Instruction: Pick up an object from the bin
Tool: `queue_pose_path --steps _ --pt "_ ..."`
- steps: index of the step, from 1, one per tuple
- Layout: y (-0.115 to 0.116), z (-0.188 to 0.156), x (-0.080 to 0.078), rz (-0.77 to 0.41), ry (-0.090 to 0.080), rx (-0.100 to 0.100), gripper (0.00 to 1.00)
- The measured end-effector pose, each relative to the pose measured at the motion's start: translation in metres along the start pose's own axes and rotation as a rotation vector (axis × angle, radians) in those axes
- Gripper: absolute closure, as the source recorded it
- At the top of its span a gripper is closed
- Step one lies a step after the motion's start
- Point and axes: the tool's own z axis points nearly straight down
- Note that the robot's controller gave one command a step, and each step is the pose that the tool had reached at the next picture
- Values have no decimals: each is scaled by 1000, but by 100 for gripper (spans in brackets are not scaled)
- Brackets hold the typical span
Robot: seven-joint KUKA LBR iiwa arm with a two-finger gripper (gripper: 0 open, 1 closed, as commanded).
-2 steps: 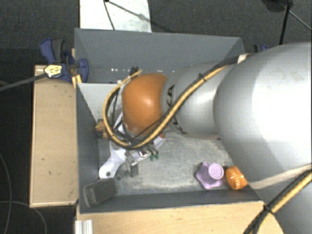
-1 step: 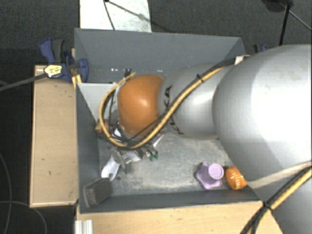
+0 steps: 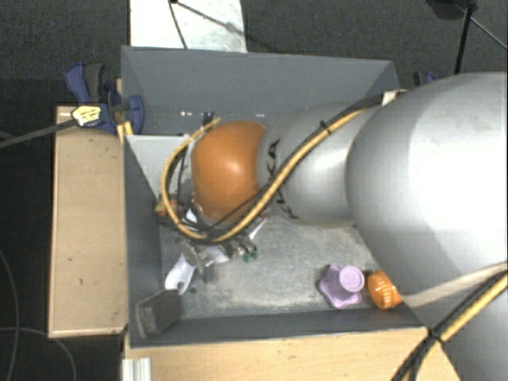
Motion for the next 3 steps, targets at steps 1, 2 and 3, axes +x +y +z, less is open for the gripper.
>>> queue_pose_path --steps 1,2,3 --pt "0 -4 1 0 1 0 100" --pt "0 -18 1 -1 -7 3 100" --pt "0 -30 1 -1 -14 5 100"
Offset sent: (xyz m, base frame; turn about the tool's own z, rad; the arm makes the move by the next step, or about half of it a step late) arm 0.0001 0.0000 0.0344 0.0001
